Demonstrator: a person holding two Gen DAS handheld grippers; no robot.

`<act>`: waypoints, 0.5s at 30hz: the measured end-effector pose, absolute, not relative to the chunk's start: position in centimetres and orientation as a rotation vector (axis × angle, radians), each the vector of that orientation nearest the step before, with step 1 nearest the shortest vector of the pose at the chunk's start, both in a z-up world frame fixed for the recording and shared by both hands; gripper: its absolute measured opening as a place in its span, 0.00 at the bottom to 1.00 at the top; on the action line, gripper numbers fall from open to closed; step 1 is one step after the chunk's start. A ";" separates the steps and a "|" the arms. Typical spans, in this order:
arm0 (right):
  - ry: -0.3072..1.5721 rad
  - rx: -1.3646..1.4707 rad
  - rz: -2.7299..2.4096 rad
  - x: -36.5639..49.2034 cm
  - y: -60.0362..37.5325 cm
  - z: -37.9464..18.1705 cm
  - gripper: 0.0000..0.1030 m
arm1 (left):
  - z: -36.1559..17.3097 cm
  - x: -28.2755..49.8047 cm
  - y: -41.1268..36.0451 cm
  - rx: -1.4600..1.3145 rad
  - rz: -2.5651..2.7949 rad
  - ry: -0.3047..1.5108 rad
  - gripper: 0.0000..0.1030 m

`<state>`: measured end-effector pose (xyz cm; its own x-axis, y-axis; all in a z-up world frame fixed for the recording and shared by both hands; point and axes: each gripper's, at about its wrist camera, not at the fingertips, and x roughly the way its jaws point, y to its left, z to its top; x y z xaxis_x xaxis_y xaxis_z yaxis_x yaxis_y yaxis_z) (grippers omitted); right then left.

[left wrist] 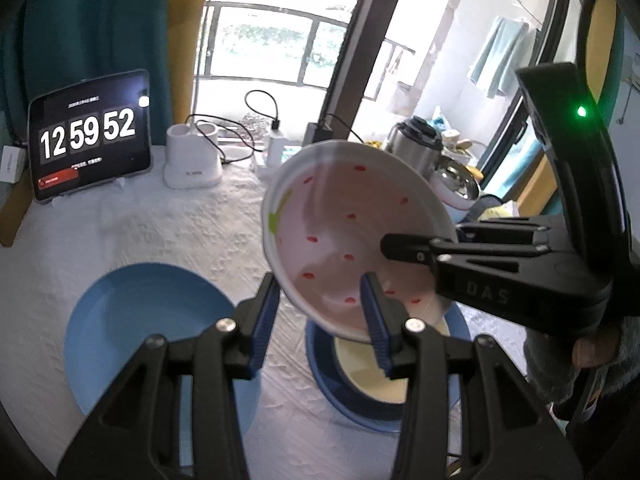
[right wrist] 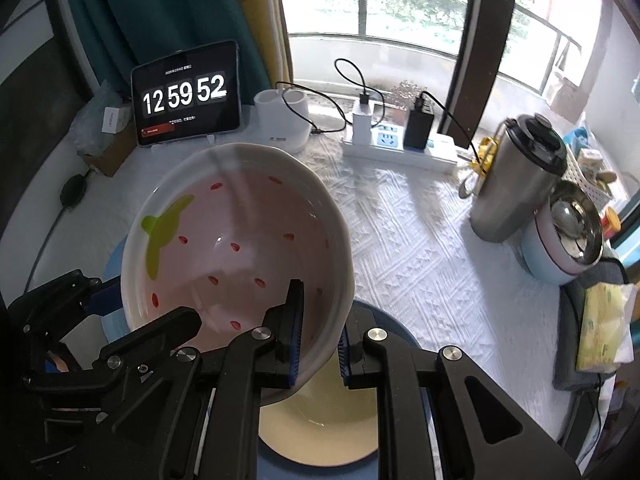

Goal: Organize plates and bowls

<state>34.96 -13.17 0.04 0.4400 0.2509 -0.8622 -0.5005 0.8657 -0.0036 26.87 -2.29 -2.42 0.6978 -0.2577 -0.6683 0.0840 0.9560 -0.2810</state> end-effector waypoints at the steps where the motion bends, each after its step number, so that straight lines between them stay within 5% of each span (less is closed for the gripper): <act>1: 1.015 -0.272 0.471 34.9 -13.4 0.0 0.16 | -2.4 26.8 -2.4 -0.235 -0.195 0.778 0.41; 15: 1.040 -0.231 0.434 33.5 -16.8 -1.1 0.16 | -3.4 25.7 -5.1 -0.198 -0.239 0.820 0.41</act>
